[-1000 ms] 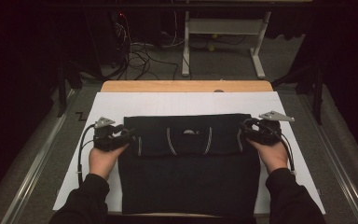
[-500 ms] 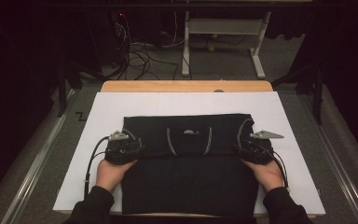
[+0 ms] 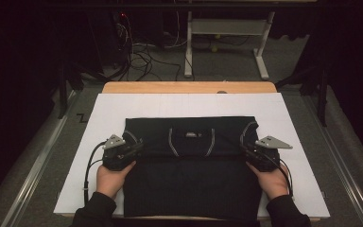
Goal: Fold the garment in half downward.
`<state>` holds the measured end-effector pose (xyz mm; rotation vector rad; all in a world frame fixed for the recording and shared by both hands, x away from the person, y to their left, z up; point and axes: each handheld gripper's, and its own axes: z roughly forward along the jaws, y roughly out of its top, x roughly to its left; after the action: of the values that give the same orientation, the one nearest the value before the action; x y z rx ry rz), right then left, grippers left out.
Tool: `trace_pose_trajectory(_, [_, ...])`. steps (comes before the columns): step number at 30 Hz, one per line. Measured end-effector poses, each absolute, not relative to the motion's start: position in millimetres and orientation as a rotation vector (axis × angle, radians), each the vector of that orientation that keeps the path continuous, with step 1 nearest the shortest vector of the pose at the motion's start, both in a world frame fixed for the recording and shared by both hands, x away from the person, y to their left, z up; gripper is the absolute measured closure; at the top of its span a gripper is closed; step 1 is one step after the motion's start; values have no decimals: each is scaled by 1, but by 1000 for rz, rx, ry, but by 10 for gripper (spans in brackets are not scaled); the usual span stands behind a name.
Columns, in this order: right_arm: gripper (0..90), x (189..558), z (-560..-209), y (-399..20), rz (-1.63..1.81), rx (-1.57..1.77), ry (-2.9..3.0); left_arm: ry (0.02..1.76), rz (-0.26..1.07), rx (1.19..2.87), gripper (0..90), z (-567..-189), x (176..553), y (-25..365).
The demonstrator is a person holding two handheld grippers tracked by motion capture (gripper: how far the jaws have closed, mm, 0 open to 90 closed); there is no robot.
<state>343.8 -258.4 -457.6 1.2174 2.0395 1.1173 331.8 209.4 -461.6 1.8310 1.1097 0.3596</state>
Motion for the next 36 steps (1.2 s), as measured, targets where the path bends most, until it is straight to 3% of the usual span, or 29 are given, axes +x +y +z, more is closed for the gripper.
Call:
trace_pose_trajectory(21, [785,296,-455,-267,1162,1131,2094,1051,313,1877,792,-456,300,216])
trace_pose_trajectory(34, [776,287,-463,-269,1125,1171,2123,1063,267,1939,786,-469,291,216])
trace_pose_trajectory(36, [761,288,-465,-269,1107,1188,2139,1084,252,1950,753,-473,293,216])
